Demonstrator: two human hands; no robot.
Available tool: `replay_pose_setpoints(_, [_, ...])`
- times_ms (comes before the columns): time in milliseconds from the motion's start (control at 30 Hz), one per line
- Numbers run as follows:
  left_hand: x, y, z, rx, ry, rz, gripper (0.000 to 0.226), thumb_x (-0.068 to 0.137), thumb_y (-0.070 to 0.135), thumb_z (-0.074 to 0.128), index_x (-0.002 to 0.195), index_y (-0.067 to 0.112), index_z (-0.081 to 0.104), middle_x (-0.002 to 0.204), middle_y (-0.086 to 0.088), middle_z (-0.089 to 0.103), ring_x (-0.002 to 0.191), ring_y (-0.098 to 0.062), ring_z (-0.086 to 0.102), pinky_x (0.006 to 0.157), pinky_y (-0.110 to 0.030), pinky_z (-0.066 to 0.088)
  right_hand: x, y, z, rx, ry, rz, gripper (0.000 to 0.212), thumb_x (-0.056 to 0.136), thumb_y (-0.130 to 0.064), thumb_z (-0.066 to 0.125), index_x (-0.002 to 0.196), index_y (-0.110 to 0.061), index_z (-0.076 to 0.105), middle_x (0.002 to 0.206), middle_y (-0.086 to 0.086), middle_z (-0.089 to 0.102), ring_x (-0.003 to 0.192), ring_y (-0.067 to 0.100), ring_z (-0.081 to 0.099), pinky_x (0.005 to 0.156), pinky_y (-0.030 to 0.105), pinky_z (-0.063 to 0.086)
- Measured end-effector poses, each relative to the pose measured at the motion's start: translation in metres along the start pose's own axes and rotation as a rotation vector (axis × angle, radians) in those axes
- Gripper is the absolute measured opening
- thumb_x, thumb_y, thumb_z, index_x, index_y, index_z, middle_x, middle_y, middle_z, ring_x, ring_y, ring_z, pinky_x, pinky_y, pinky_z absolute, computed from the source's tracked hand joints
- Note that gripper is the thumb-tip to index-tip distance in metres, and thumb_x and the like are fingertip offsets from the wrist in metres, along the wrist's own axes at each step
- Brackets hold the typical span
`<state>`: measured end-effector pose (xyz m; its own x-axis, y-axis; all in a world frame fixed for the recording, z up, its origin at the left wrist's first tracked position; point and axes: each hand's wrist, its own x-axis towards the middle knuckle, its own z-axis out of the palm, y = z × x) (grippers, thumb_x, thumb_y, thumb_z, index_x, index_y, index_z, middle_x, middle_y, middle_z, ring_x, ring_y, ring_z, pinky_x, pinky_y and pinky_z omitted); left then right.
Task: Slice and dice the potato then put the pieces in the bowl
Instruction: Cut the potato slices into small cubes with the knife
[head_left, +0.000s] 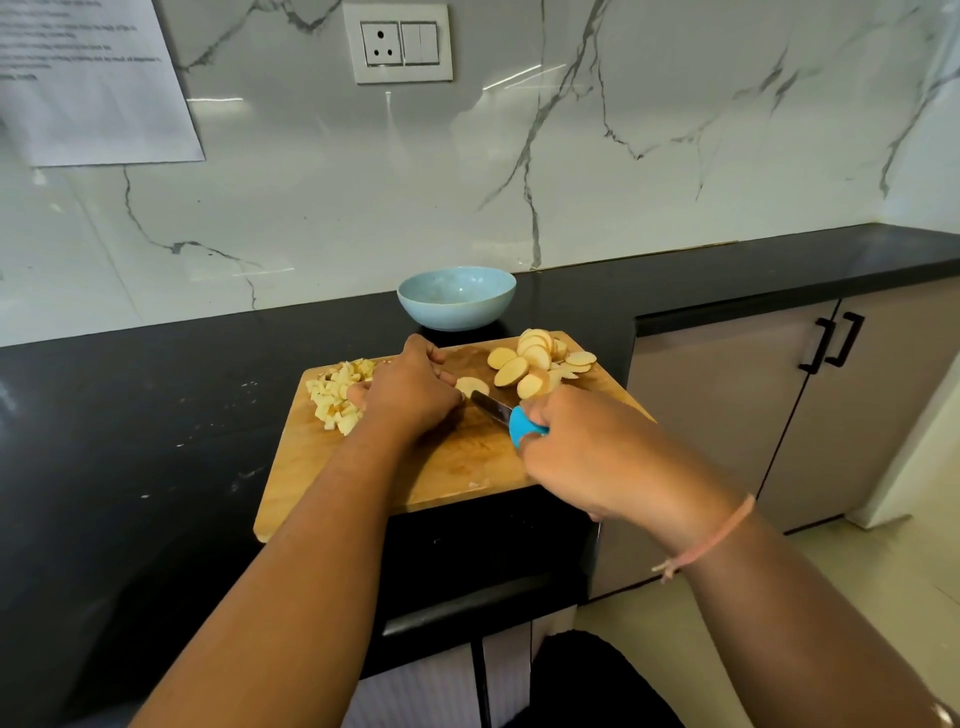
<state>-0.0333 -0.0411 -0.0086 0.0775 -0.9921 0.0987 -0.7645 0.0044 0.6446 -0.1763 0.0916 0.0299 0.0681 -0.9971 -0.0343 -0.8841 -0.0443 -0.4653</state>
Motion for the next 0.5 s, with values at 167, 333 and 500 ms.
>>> replay_pose_setpoints(167, [-0.009,0.010,0.005,0.306,0.047,0.052,0.044,0.081,0.050,0.059,0.113,0.025,0.043,0.109,0.003,0.058,0.120,-0.025,0.047,0.108,-0.053,0.020,-0.005,0.012,-0.008,0.059,0.089,0.009,0.035,0.096,-0.027,0.044,0.130,-0.020,0.051,0.088,-0.002,0.055,0.068,0.012,0.052,0.067,0.030,0.051])
replay_pose_setpoints(333, [-0.013,0.022,0.020,0.546,0.161,0.096,0.069,0.081,0.066,0.050,0.129,0.017,0.040,0.125,-0.005,0.057,0.125,-0.028,0.046,0.104,-0.048,0.025,0.004,0.023,-0.008,0.136,0.176,0.025,0.036,0.097,-0.027,0.043,0.132,-0.023,0.049,0.088,-0.001,0.054,0.068,0.015,0.051,0.065,0.034,0.049])
replay_pose_setpoints(500, [-0.010,0.028,0.023,0.477,0.166,0.109,0.048,0.084,0.049,0.055,0.116,0.017,0.040,0.098,0.000,0.058,0.106,-0.023,0.056,0.100,-0.043,0.031,0.007,0.028,-0.004,0.169,0.171,0.006,0.040,0.098,-0.027,0.043,0.138,-0.024,0.045,0.087,-0.006,0.051,0.065,0.008,0.046,0.057,0.024,0.042])
